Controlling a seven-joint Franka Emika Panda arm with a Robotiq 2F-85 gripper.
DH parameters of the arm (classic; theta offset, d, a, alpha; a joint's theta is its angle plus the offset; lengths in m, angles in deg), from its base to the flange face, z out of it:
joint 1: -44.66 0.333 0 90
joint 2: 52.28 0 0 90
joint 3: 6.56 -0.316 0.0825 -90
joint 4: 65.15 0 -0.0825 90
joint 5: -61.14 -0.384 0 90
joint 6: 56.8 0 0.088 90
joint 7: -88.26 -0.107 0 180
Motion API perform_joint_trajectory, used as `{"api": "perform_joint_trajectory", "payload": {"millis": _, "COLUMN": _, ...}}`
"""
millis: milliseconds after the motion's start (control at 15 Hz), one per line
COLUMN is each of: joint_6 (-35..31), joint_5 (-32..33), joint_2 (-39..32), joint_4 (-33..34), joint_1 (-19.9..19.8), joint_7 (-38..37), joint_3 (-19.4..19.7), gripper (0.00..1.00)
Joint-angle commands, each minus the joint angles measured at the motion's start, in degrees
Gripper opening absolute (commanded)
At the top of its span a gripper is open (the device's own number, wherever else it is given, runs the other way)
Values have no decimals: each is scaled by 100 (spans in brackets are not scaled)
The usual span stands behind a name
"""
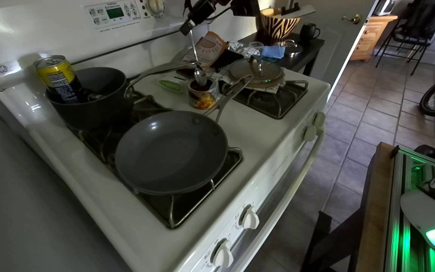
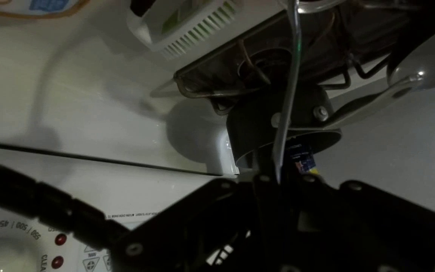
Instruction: Put a spoonful of the tin's content onto the pan
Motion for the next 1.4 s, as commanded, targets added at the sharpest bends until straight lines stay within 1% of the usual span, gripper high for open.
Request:
{"api": "perform_joint_trajectory", "payload": {"millis": 0, "joint_6": -421, "joint_5": 243, "joint_2": 31, "joint_4": -117, "joint_1": 173, "joint_7": 195, "joint_3": 64, "gripper": 2}}
{"api": "perform_joint_trajectory", "payload": {"millis": 333, "joint_6": -1043, "joint_5": 337, "joint_2": 8, "joint_4": -106, "joint_1": 266, "joint_7": 422, "joint_3": -23, "gripper": 2}}
{"api": "perform_joint_trajectory", "payload": {"millis": 600, "joint_6": -1333, "joint_5": 493, "joint_2": 7, "joint_4": -157, "joint_1": 344, "joint_7": 511, "joint_3": -52, "gripper": 2}}
{"api": "perform_joint_trajectory", "payload": {"millis": 733, "joint_6": -1391, "joint_5": 607, "joint_2": -23, "joint_4": -174, "joint_1": 369, "joint_7": 462, "joint_3": -47, "gripper": 2}}
{"api": "perform_joint_trajectory", "payload": {"millis": 867, "joint_6": -1304, "joint_5": 671, "joint_2": -77, "joint_4": -194, "joint_1": 350, "joint_7": 373, "joint_3": -43, "gripper": 2}}
{"api": "perform_joint_trajectory", "payload": {"millis": 1133, "joint_6": -1282, "joint_5": 577, "joint_2": -199, "joint_4": -243, "joint_1": 281, "joint_7": 255, "joint_3": -44, "gripper": 2}}
{"api": "perform_joint_trajectory", "payload": {"millis": 1333, "joint_6": -1284, "joint_5": 472, "joint_2": -274, "joint_4": -173, "joint_1": 218, "joint_7": -94, "joint_3": -26, "gripper": 2}}
